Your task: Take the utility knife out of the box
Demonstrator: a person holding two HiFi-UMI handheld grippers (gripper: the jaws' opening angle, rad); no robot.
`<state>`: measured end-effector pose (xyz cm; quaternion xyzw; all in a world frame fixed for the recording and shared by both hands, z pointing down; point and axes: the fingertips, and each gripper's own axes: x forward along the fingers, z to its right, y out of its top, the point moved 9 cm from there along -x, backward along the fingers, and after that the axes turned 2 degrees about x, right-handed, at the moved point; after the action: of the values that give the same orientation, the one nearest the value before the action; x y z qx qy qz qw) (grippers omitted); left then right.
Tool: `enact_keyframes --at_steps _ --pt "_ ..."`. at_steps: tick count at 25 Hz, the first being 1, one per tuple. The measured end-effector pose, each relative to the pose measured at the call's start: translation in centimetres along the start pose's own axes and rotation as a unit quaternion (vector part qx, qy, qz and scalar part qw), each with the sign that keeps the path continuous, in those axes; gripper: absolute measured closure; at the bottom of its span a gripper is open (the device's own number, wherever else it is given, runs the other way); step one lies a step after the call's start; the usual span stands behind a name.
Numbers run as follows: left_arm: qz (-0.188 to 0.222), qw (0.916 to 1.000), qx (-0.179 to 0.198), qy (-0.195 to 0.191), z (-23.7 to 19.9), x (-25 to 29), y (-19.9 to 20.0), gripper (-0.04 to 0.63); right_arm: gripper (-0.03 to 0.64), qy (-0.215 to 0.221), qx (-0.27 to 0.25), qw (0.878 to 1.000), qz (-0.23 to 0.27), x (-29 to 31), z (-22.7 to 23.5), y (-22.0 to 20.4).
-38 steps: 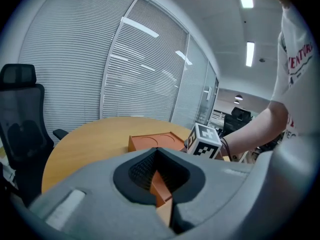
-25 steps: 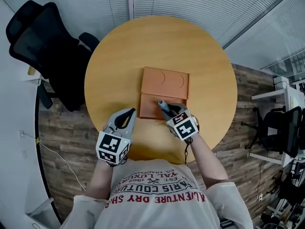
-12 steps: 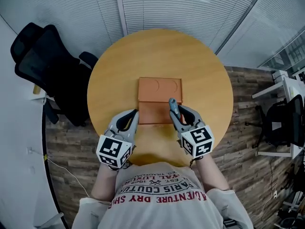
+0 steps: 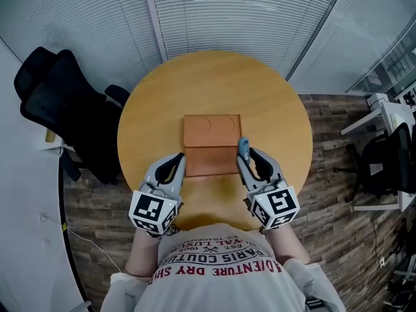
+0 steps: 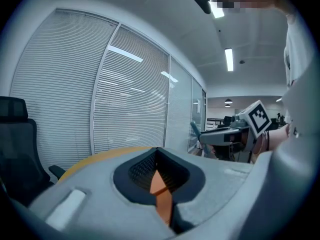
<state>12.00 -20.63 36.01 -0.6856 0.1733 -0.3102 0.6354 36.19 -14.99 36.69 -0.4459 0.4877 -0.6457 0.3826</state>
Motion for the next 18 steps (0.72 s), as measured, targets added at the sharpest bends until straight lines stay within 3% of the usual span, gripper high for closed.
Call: enact_keyframes --at_steps 5,18 --pt "0.022 0.9996 -0.014 -0.012 -0.1 -0.3 0.0 0.6 0.485 0.009 0.0 1.0 -0.002 0.5 -0.7 -0.3" --pt "0.013 0.9999 -0.008 -0.006 0.3 -0.3 -0.2 0.6 0.486 0.023 -0.031 0.999 0.005 0.1 -1.3 0.4"
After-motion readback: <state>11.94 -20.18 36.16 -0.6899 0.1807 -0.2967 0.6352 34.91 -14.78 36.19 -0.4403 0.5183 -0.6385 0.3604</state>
